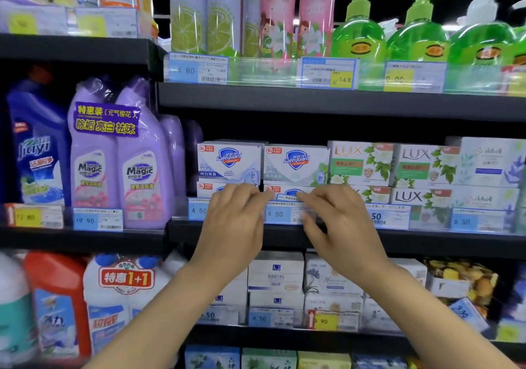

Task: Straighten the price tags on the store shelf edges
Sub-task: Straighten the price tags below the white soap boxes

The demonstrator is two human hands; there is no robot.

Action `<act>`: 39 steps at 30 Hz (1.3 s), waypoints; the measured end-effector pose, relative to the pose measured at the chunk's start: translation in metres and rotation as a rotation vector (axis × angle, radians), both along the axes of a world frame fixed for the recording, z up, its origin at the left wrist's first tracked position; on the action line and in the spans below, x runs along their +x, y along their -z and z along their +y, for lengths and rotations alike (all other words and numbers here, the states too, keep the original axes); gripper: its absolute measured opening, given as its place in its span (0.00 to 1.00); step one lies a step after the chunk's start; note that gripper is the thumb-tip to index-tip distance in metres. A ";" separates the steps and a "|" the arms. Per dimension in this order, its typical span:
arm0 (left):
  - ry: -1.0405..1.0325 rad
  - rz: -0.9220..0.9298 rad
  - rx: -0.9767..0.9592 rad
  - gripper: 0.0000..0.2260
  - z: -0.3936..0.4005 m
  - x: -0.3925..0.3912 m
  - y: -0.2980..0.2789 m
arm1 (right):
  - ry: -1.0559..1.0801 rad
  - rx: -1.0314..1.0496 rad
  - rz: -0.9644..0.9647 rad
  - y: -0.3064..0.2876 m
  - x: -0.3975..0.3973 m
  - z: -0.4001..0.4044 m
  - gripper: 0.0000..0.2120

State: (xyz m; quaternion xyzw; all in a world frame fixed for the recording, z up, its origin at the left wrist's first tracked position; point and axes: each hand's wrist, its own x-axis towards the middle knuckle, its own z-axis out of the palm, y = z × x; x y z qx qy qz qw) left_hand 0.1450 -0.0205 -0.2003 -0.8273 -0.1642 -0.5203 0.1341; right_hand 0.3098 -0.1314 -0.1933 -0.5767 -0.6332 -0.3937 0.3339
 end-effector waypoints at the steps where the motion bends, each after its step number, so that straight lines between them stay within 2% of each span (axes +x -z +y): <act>1: -0.001 0.000 -0.003 0.15 0.000 0.000 -0.001 | -0.007 0.002 0.002 0.000 0.000 0.001 0.17; 18: -0.026 0.036 -0.056 0.09 -0.001 0.010 -0.014 | -0.024 -0.009 0.051 0.000 -0.004 0.009 0.16; 23: -0.046 0.040 -0.035 0.09 -0.003 0.015 -0.017 | -0.013 -0.038 0.051 -0.002 -0.006 0.009 0.17; 28: -0.131 0.051 0.026 0.04 -0.001 0.018 -0.022 | -0.058 -0.050 0.053 -0.001 -0.003 0.004 0.17; 31: -0.151 0.060 0.052 0.04 -0.002 0.018 -0.023 | -0.056 -0.010 0.058 0.001 0.003 -0.001 0.17; 39: -0.168 0.070 0.046 0.02 -0.005 0.015 -0.026 | -0.030 -0.019 0.086 0.001 0.011 -0.011 0.14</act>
